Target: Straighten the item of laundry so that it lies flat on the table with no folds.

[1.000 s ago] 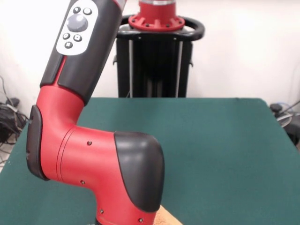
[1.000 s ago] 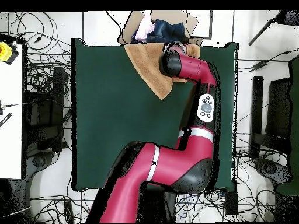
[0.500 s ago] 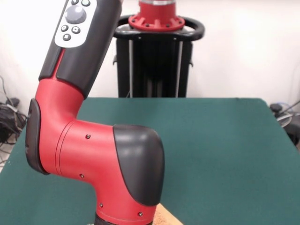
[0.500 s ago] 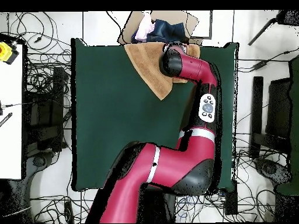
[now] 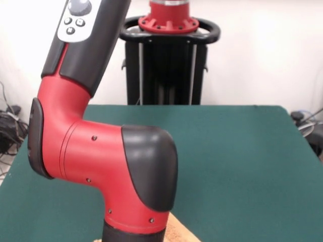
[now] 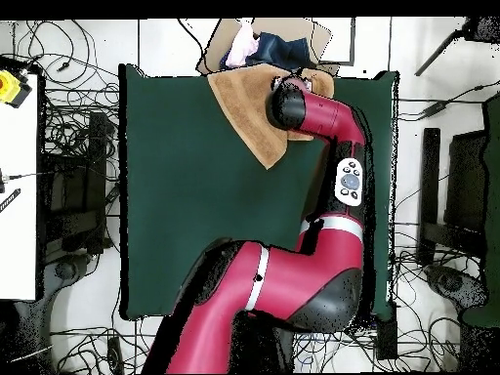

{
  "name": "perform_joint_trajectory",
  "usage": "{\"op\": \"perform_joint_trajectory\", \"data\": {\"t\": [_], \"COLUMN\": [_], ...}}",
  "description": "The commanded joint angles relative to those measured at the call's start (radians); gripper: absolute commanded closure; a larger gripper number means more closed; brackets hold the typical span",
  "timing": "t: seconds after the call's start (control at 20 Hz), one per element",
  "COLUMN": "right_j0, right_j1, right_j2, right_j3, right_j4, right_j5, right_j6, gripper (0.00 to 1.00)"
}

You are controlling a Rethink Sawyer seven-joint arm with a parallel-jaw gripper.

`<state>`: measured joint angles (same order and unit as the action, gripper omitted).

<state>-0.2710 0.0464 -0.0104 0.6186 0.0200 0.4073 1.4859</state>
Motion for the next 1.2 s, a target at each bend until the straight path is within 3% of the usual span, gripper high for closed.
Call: {"op": "perform_joint_trajectory", "data": {"t": [0.05, 0.45, 1.2], "right_j0": [0.018, 0.039, 0.032], "right_j1": [-0.152, -0.226, -0.174], "right_j2": [0.018, -0.009, -0.007], "right_j3": [0.429, 0.521, 0.473], "right_j4": [0.05, 0.078, 0.123], "right_j5": [0.162, 0.134, 0.175], "right_j6": [0.259, 0.278, 0.259], "gripper": [1.0, 1.0, 1.0]}}
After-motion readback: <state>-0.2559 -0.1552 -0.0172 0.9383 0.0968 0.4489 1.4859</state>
